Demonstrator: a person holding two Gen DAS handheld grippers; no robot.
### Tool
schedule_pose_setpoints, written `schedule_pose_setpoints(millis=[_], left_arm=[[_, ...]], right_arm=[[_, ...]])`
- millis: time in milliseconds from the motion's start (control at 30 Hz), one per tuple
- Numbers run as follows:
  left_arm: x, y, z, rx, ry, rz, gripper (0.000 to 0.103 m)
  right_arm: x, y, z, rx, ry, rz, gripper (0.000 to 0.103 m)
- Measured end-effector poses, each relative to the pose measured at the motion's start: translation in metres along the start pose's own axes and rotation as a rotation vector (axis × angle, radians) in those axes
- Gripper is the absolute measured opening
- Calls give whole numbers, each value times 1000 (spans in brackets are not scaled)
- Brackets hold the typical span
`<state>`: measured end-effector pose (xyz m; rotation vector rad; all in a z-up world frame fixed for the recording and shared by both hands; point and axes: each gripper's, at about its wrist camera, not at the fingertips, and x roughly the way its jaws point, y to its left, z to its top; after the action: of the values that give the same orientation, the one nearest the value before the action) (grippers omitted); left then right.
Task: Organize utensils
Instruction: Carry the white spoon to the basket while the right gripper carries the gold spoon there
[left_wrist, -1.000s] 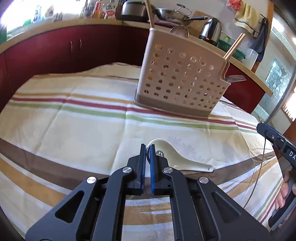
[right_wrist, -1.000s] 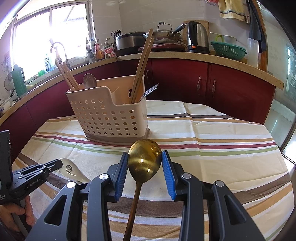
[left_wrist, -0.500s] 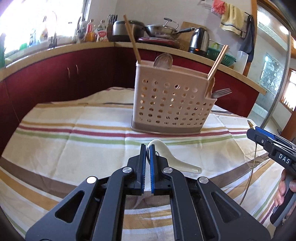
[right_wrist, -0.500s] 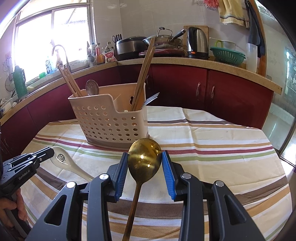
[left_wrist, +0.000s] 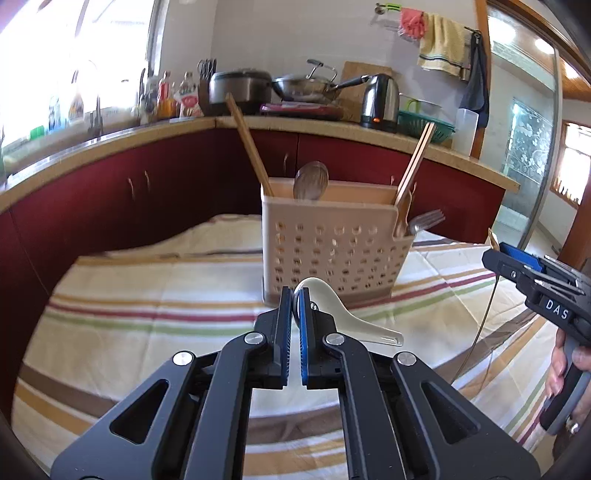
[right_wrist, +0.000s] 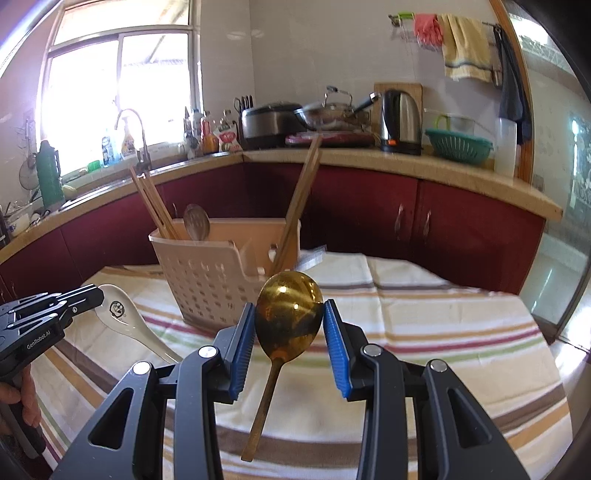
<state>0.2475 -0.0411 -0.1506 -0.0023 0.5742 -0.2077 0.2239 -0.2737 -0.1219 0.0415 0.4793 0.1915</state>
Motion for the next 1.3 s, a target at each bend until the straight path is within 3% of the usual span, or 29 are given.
schedule_pose_setpoints(millis=[400,667,867,1300], left_arm=[[-21,3,68,141,-148,34,4],[-13,6,105,181,-222,73,4],[9,13,113,209,-219,106,4],[44,26,99,274,-146,172,4]], right_arm=[[-5,11,67,-85,-161,-5,37],[5,14,106,-112,-261,-20,37],[23,14,119,-123,-280,-24,37],[56,21,106,-151,-239,-21,37]])
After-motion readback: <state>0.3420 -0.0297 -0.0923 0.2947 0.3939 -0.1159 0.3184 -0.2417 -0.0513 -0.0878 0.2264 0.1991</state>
